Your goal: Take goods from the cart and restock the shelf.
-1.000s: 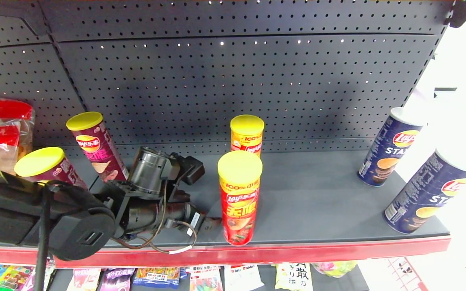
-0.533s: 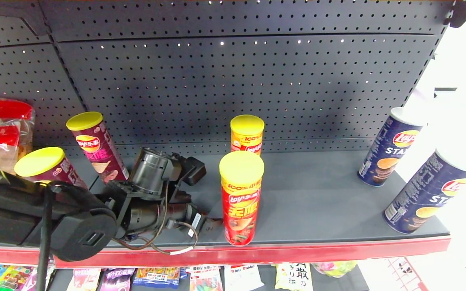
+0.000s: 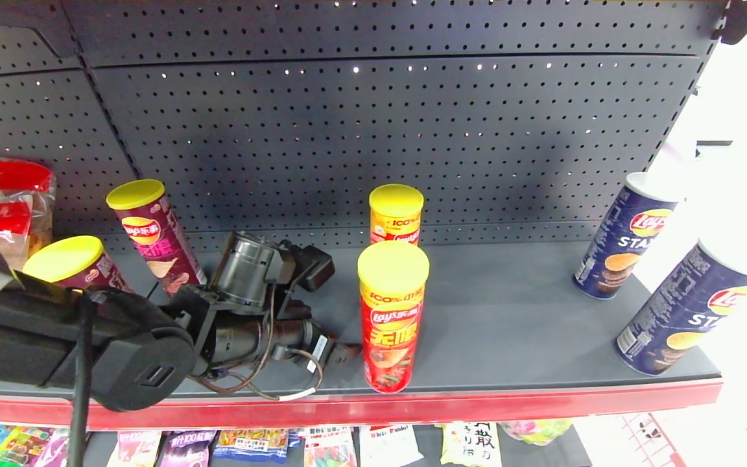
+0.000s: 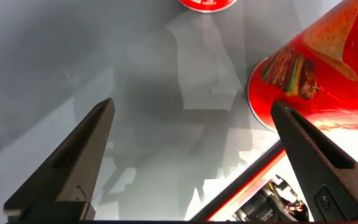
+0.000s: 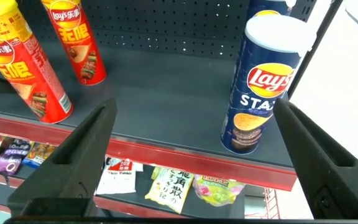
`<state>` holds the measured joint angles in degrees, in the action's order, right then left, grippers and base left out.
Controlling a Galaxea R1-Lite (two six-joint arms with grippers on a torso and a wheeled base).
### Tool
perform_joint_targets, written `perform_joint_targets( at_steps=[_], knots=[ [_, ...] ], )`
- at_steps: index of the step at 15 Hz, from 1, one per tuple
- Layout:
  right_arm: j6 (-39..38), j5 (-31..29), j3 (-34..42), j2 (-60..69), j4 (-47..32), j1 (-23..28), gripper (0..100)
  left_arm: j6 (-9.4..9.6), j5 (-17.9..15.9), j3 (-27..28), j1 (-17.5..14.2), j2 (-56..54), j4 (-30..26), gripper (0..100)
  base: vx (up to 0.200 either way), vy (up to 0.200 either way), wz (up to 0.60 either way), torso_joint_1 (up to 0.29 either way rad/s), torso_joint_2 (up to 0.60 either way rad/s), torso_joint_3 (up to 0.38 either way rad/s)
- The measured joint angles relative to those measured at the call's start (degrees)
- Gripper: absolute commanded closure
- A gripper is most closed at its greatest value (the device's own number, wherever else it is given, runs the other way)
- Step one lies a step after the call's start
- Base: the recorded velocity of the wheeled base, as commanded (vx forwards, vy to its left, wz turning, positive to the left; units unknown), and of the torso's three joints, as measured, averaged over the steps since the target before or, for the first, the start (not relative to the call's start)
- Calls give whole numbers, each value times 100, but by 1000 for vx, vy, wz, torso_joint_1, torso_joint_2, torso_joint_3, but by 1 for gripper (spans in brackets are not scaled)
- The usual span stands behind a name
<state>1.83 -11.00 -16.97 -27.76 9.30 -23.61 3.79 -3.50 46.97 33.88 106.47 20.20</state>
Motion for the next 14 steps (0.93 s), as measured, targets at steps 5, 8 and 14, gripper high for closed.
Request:
perform_joint_targets(
  at_steps=[5,8,14],
  knots=[
    [0,2,7,-22,0,-2,0,-16,5,-41,33,6,0,0,0,0,0,0,0,0],
    [-2,5,24,-29,-11,0,0,-29,5,-227,-6,-112,2,0,0,0,0,0,0,0],
    [11,-6,232,-121,-6,0,0,-29,-40,-1313,-307,-1576,-57,0,0,0,0,0,0,0]
  ],
)
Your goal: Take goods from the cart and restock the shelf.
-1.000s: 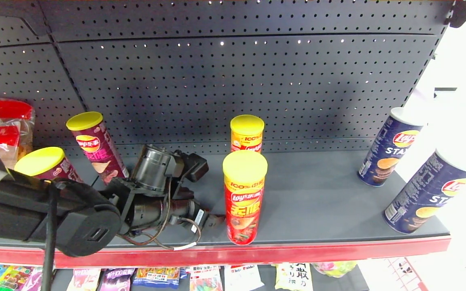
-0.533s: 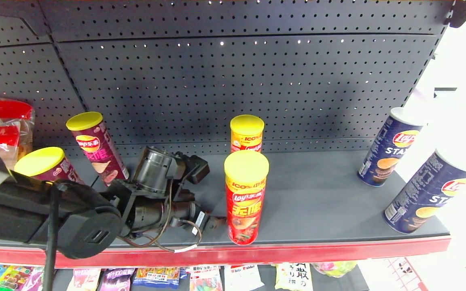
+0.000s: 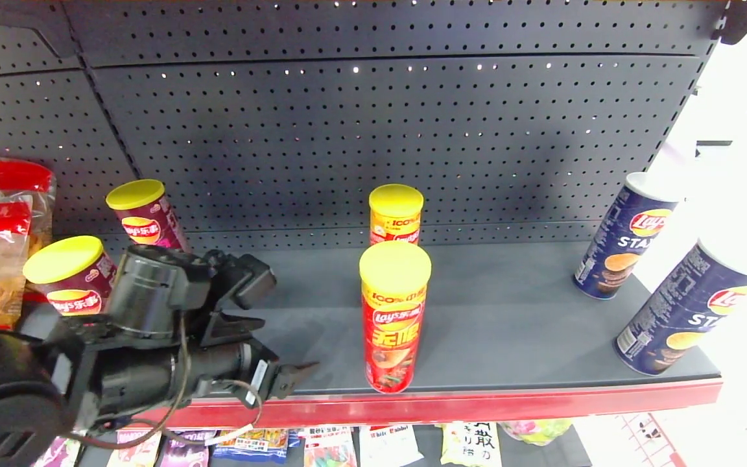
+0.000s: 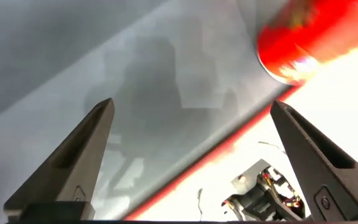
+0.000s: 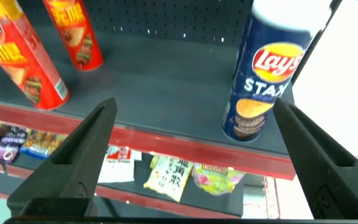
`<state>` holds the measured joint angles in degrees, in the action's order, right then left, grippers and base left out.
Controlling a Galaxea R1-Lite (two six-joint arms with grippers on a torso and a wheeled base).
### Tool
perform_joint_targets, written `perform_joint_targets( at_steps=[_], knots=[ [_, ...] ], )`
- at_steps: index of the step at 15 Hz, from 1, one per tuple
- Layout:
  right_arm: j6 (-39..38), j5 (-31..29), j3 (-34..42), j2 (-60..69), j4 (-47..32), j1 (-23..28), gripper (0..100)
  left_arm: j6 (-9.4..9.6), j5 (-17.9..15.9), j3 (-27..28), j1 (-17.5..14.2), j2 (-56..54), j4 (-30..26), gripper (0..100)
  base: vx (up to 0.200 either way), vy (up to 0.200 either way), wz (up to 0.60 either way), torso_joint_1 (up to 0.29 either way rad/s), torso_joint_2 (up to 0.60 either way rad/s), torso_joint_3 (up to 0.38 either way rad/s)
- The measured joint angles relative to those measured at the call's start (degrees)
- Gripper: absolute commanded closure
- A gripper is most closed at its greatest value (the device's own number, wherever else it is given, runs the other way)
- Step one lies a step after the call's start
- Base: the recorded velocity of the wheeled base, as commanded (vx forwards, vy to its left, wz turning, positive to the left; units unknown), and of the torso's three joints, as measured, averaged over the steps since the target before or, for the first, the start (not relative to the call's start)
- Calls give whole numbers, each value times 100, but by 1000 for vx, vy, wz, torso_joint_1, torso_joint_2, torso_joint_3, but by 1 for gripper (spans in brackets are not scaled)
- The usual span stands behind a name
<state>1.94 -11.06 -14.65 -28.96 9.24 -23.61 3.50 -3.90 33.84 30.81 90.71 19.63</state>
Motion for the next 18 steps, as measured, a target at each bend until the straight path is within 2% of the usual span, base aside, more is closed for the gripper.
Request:
perform_joint_targets(
  at_steps=[2,4,7,10,12,14,16,18],
  knots=[
    [11,-5,27,-143,0,0,0,0,-9,-363,-22,-796,-234,0,0,0,0,0,0,0],
    [24,-98,66,-293,-2,2,0,0,-17,-577,-38,-1654,-786,0,0,0,0,0,0,0],
    [29,-306,138,-427,-24,134,0,-11,-1,-683,-49,-3215,-2157,0,0,0,0,0,0,0],
    [41,-317,-1,-280,-818,636,0,-63,133,-584,-210,-5064,-4058,0,0,0,0,0,0,0],
    [44,-319,-288,69,-1771,934,0,-219,286,-378,-562,-6214,-5463,0,0,0,0,0,0,0],
    [41,-312,-613,584,-2859,1198,0,-325,390,-13,-1181,-7027,-6629,0,0,0,0,0,0,0],
    [49,-312,-817,1165,-3554,1464,0,-368,439,215,-1858,-7541,-7003,0,0,0,0,0,0,0],
    [123,-286,-850,1734,-3830,1924,0,-385,450,205,-2455,-7931,-7199,0,0,0,0,0,0,0]
  ],
)
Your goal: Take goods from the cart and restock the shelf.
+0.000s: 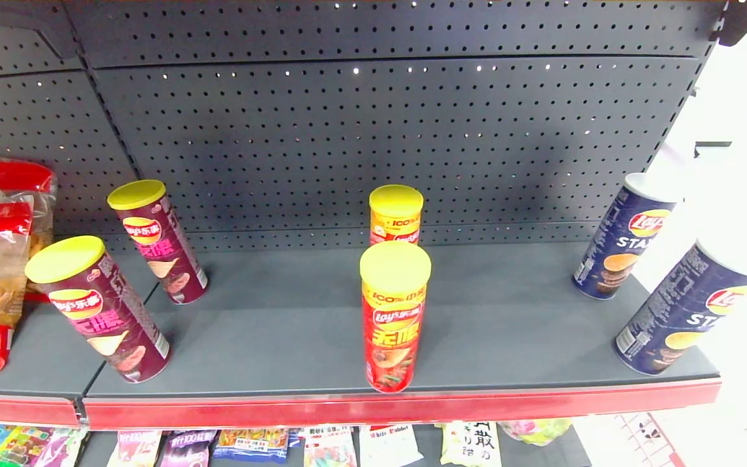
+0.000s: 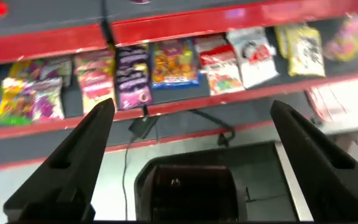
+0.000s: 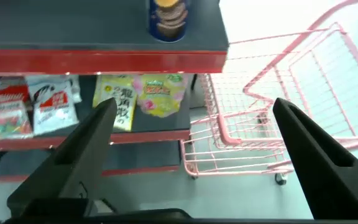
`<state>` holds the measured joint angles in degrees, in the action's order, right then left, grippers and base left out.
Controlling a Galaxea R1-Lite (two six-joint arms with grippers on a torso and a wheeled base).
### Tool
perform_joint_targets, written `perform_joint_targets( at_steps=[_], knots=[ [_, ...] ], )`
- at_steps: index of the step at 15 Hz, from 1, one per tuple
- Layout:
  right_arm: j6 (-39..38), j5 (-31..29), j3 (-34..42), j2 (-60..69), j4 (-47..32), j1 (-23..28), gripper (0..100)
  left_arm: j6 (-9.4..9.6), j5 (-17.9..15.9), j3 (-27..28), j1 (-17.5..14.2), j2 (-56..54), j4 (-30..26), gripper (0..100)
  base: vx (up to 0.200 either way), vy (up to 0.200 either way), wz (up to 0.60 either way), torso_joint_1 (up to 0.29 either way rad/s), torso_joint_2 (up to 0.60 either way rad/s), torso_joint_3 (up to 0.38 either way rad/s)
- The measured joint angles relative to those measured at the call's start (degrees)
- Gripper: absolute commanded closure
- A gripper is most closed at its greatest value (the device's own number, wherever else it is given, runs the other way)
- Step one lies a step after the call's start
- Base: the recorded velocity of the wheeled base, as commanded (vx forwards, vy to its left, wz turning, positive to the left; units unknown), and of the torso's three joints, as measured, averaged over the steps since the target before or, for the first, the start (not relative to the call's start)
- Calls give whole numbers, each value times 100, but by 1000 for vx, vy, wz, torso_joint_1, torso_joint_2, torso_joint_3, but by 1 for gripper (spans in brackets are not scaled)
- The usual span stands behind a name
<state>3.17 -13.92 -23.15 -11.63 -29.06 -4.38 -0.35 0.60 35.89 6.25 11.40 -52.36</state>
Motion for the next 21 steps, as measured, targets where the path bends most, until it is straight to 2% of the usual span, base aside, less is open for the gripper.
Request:
perform_joint_targets(
  at_steps=[2,4,6,7,8,10,13,14,16,17,18,19,21],
  knots=[
    [24,21,85,350,-55,304,0,-22,-22,-102,-394,-228,-90,0,0,0,0,0,0,0],
    [50,76,254,636,-46,380,0,-112,-30,-310,-738,-429,-96,0,0,0,0,0,0,0],
    [216,322,494,929,5,400,0,-388,-69,-489,-928,-584,-62,0,0,0,0,0,0,0],
    [241,457,584,1007,22,408,0,-411,-183,-583,-956,-625,116,0,0,0,0,0,0,0],
    [244,556,667,1059,35,411,0,-416,-267,-699,-967,-658,462,0,0,0,0,0,0,0],
    [224,730,813,1123,162,416,0,-411,-333,-1136,-978,-694,1645,0,0,0,0,0,0,0],
    [158,933,880,1142,183,416,0,-385,-371,-2333,-983,-711,3730,0,0,0,0,0,0,0],
    [62,930,887,1145,178,413,0,-336,-472,-2630,-984,-713,4134,0,0,0,0,0,0,0],
    [17,969,905,1150,255,413,0,-257,-790,-2917,-984,-713,4333,0,0,0,0,0,0,0],
    [52,1150,937,1150,451,413,0,-189,-845,-3018,-983,-713,4539,0,0,0,0,0,0,0],
    [134,1424,996,1150,901,413,0,-112,-766,-3107,-983,-713,4670,0,0,0,0,0,0,0],
    [252,1531,1139,1152,1354,413,0,-33,-486,-3173,-983,-713,4785,0,0,0,0,0,0,0],
    [350,1212,1524,1156,1924,413,0,15,-2,-3259,-983,-713,4864,0,0,0,0,0,0,0]
  ],
)
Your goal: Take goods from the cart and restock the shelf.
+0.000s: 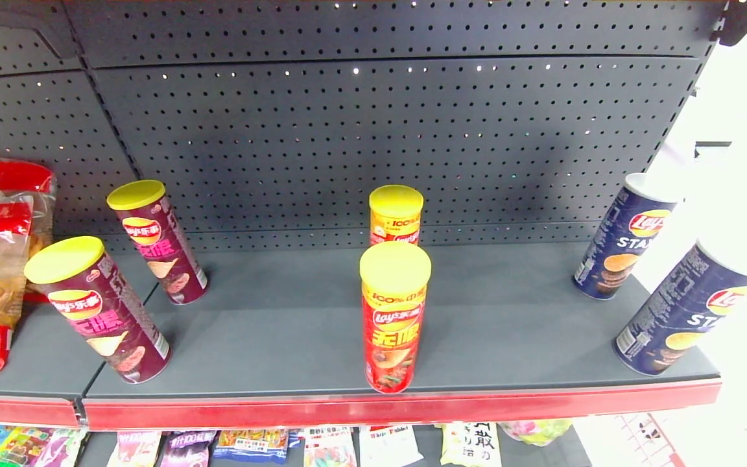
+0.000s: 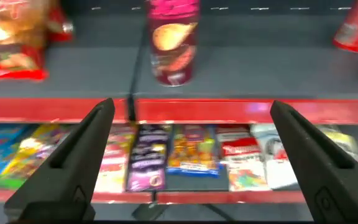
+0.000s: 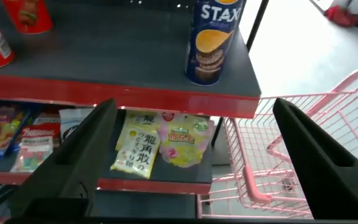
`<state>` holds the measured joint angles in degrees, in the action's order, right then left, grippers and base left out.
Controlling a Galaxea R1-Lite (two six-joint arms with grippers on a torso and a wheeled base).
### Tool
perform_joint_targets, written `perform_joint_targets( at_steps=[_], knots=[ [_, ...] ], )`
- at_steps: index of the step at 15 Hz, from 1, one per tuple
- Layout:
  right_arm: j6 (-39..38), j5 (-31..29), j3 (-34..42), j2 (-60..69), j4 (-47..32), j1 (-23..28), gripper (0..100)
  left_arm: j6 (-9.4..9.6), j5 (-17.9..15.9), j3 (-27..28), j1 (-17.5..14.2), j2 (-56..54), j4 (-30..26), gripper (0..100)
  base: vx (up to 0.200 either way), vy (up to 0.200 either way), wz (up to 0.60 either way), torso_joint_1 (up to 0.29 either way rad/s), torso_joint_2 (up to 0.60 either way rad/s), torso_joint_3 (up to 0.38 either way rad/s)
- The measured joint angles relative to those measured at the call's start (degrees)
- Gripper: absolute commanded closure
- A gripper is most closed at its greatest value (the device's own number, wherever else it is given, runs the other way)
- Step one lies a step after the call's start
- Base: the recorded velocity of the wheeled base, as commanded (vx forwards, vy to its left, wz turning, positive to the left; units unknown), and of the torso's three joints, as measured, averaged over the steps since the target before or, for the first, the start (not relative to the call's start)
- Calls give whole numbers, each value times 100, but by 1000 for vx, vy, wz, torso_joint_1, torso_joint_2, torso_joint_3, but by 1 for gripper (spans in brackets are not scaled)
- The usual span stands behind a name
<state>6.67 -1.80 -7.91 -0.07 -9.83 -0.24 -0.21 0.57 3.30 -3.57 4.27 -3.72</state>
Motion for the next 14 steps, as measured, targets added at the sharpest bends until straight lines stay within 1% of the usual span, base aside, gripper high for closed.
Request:
perform_joint_targets(
  at_steps=[1,3,4,5,6,7,8,9,10,11,13,14],
  knots=[
    [-73,-60,108,0,90,0,0,2,66,-46,0,0,104,0,0,0,0,0,0,0],
    [-451,-60,211,0,113,0,0,-37,143,-207,0,0,469,0,0,0,0,0,0,0],
    [-642,-66,232,2,118,0,0,-52,117,-251,-1,-2,506,0,0,0,0,0,0,0],
    [-667,-40,246,2,129,0,0,-57,22,-276,0,-2,436,0,0,0,0,0,0,0],
    [-640,167,257,2,145,0,0,-41,-157,-295,52,-16,356,0,0,0,0,0,0,0],
    [-517,451,268,2,154,0,0,-23,-227,-295,201,-46,358,0,0,0,0,0,0,0],
    [-416,627,274,2,165,2,0,2,-265,-300,327,-88,358,0,0,0,0,0,0,0],
    [-330,766,279,2,167,0,0,13,-271,-304,379,-127,356,0,0,0,0,0,0,0],
    [-304,779,279,2,167,0,0,18,-268,-304,399,-171,356,0,0,0,0,0,0,0],
    [-295,733,279,2,171,0,0,21,-268,-306,397,-216,356,0,0,0,0,0,0,0],
    [-290,383,279,2,176,0,0,21,-235,-306,378,-322,354,0,0,0,0,0,0,0],
    [-328,91,277,2,176,0,0,18,-202,-306,362,-358,354,0,0,0,0,0,0,0]
  ],
)
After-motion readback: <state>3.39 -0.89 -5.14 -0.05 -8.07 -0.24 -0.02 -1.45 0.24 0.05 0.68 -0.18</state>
